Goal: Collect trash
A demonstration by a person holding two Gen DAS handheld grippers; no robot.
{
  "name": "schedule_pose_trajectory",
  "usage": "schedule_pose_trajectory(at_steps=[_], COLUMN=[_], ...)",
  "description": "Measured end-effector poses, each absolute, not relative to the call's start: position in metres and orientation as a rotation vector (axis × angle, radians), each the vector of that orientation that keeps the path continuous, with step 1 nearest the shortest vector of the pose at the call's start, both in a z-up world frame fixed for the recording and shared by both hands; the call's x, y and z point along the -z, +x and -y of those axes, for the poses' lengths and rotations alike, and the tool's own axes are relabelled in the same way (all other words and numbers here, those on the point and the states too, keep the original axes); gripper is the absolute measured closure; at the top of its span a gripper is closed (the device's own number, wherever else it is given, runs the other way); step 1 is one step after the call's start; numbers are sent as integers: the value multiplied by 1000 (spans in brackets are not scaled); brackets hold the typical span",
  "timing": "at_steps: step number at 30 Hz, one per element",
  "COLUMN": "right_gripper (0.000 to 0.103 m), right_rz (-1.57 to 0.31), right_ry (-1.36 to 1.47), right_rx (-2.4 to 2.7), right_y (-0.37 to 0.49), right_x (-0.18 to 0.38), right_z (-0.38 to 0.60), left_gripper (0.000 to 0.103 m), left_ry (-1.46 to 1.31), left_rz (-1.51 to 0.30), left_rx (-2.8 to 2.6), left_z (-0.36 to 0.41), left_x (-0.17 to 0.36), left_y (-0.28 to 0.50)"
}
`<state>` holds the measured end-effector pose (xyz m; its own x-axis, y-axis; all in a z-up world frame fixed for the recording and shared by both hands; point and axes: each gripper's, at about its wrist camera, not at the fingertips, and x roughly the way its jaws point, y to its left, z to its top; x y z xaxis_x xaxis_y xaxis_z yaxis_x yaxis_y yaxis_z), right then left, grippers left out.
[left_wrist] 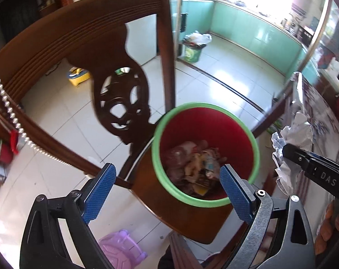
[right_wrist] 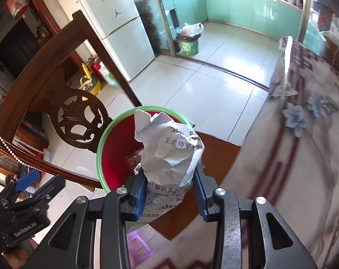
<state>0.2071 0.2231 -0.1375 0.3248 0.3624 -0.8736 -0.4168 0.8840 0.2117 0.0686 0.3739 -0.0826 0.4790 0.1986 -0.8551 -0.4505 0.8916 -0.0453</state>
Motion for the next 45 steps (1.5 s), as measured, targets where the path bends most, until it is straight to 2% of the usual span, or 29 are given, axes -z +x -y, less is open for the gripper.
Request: schedule_pose_trajectory(at_steps=[15, 16, 19, 20, 22, 25, 35, 36, 38, 45], right_gripper=[61, 56, 30, 25, 23, 13, 13, 13, 13, 13], right_rz=[-1113, -1112, -1119, -1111, -1082, -1040, -870, -849, -803, -642], right_ry=[-203, -200, -191, -188, -182, -163, -152, -145, -133, -71], right_rx=[-556, -568, -586, -592, -590, -595, -505, -485, -451, -340], right_y=[213, 213, 213, 213, 211, 207, 183, 179, 169, 118], right_x=[163, 164, 165, 165, 162, 154, 98, 90, 73, 10], right_z=[-288, -289, -294, -295, -296, -294, -257, -249, -232, -162], left_gripper=[9, 9, 9, 9, 9, 9, 9, 9, 0, 0], left_ry=[-272, -276, -276, -271, -262, -265, -306, -306, -304, -264], left_rz=[-1006, -1004, -999, -998, -997, -990, -931, -909, -857, -687], left_rx=[-466, -468, -470, -471, -473, -470, -420, -407, -381, -323], left_z=[-397, -398, -397, -396, -395, -394, -381, -377, -366, -313], left_x=[92, 92, 91, 91, 90, 90, 74, 69, 58, 10], left_y=[64, 64, 66, 66, 67, 67, 68, 67, 65, 45])
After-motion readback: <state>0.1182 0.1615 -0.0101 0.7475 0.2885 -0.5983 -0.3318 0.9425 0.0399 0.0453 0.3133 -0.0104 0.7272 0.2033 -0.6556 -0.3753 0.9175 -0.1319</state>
